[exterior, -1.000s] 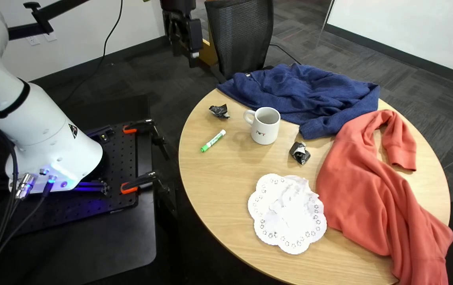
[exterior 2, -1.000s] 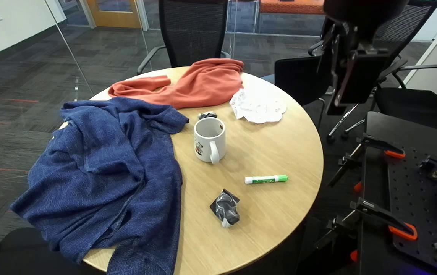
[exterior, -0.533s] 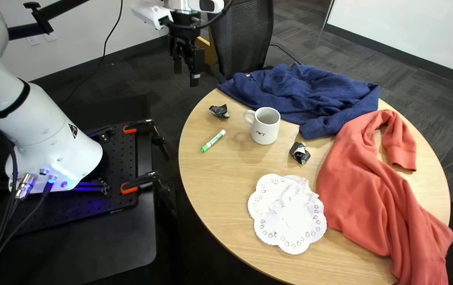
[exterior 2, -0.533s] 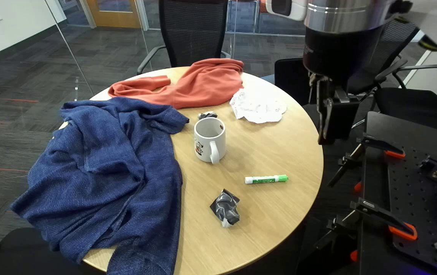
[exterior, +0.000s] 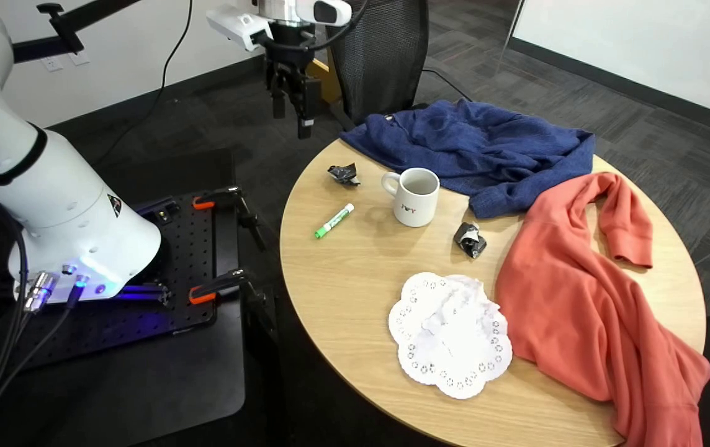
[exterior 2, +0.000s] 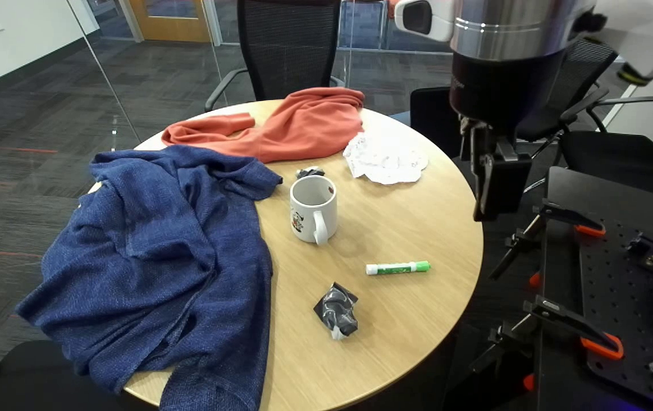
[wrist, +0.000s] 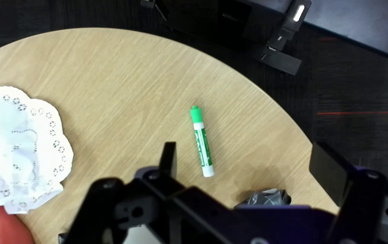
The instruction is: Pick the marker and put it in the cup
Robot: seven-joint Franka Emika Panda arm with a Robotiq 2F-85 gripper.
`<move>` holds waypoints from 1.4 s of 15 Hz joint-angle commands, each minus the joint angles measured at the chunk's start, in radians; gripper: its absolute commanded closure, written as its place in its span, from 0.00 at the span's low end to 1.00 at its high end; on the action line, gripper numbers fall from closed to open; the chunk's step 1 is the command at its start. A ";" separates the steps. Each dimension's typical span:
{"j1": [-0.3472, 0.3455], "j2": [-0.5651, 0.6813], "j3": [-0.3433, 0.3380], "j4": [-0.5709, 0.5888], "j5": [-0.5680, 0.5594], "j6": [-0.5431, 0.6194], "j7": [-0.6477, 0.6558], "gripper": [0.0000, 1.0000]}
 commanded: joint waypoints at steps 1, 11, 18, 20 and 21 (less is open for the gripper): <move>0.000 0.116 -0.010 0.025 -0.017 0.105 -0.007 0.00; -0.003 0.428 -0.060 0.112 -0.098 0.301 0.012 0.00; 0.024 0.621 -0.097 0.227 -0.126 0.300 0.026 0.00; 0.030 0.661 -0.097 0.253 -0.121 0.296 0.023 0.00; 0.034 0.679 -0.096 0.264 -0.119 0.295 0.022 0.00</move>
